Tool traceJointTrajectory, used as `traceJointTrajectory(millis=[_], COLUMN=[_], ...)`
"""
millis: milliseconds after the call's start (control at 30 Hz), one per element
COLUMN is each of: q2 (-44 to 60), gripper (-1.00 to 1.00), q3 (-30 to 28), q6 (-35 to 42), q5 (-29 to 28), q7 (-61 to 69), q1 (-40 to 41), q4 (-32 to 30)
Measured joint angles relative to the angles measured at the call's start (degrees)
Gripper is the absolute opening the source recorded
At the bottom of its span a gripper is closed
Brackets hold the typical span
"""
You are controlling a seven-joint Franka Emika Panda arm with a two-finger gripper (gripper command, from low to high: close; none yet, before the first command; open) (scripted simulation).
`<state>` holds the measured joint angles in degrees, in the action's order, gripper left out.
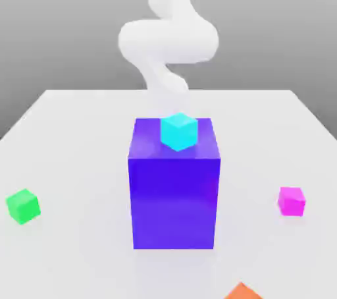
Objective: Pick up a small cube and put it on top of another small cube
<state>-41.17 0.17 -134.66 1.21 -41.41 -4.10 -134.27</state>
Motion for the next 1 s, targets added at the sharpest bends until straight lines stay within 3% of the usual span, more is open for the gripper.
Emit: traceJointTrajectory(millis=[400, 600, 767, 1000], q2=[22.5, 33.6, 42.9, 57.2], gripper=[0.0, 0.0, 0.0, 0.0], q3=[4.1, 8.6, 11.7, 4.9], q6=[-13.8, -20.7, -26.5, -37.4], q5=[4.7, 4.3, -1.5, -11.4], q7=[20.5, 28.7, 31.6, 26.3], q1=[-18.2, -24.9, -31.7, -36.9], q4=[-12.0, -17.9, -22.9, -21.9])
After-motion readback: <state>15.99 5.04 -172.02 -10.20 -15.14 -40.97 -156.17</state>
